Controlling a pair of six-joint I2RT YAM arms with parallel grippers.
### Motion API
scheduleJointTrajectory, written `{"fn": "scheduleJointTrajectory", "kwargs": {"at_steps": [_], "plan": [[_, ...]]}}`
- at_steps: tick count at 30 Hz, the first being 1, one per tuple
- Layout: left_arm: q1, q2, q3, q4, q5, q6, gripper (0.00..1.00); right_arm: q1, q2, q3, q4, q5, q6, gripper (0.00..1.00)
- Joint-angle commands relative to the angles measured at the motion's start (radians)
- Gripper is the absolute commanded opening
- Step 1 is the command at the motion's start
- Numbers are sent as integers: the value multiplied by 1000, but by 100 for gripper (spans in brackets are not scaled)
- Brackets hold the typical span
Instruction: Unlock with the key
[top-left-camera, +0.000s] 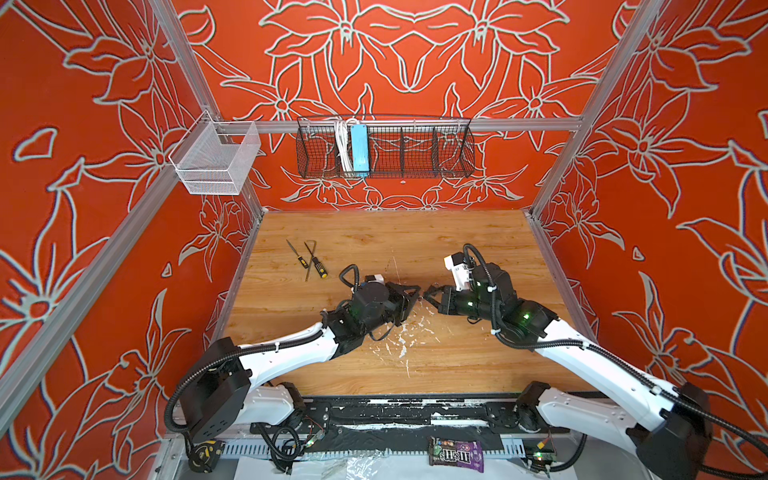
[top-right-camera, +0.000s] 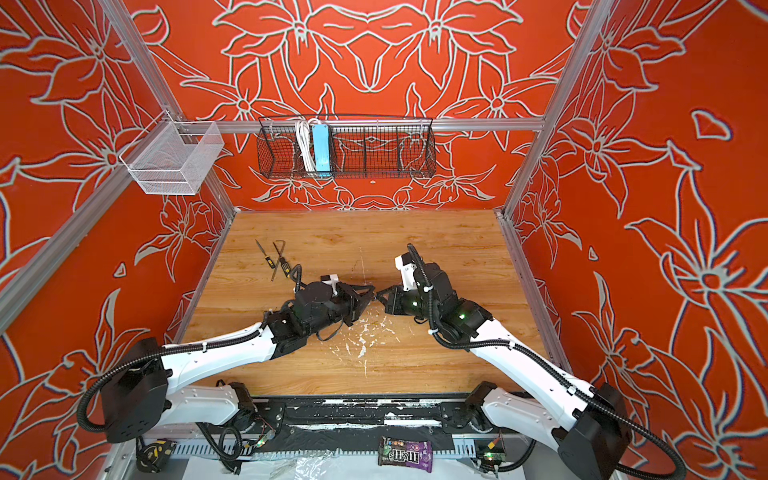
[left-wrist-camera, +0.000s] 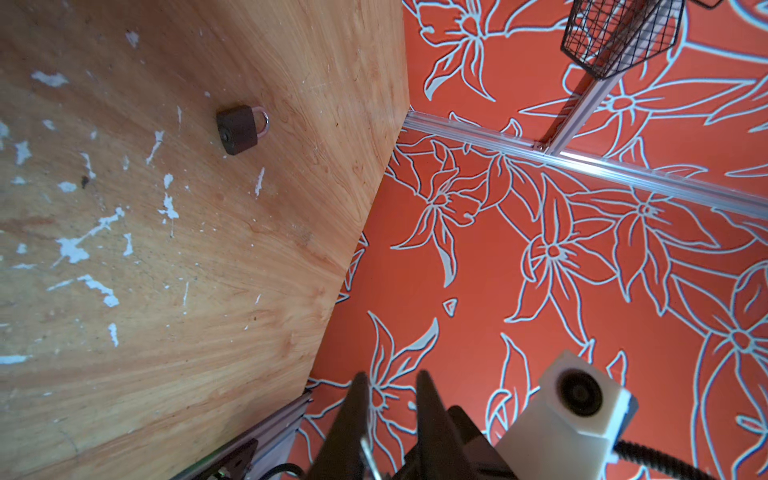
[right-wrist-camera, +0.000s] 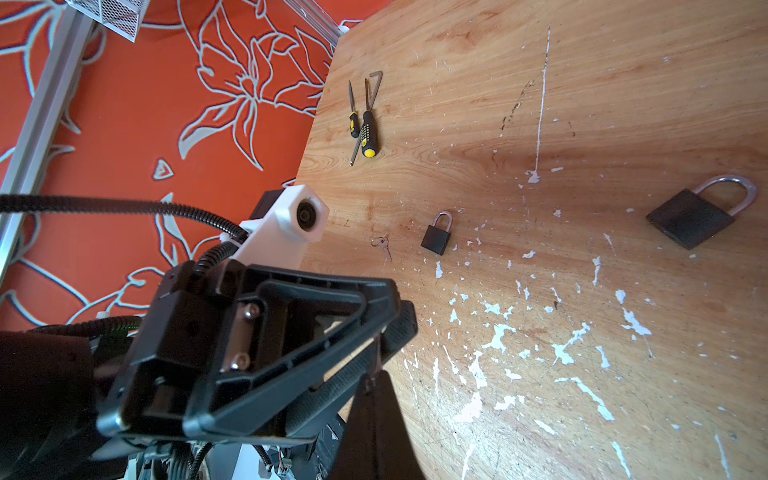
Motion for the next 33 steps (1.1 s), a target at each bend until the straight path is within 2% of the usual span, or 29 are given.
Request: {"fn": "scheduleJointTrajectory", "kwargs": {"at_steps": [1,8,13,16,18,21,25,31,33], "plan": [[-6,-9,-10,-4,-11,-6,14,5,-20,-11,-4,28,2,0],[-6,-6,-6,-12,-13,-3,0,5,-31,-22,2,33,-5,0],[-6,-9,-3,-15,-16,16,0,4,-43,-8,-14,43,-28,0],[-6,-12,4,3,-32,81,0,4,-56,1,-37,46,-47,23],[2,-15,17,18,-37,189,0,2,-73,9,-62,52,-53,35],[50,-26,32,7,19,328,0,-10,-109,8,-83,31,-54,50],[96,-20,35,92,120,494,0,-55,-142,8,-84,-104,-68,59],[116,2,82,161,247,688,0,-202,-119,0,35,-412,15,60],[116,11,93,183,276,742,0,-233,-111,-6,73,-458,36,60]]}}
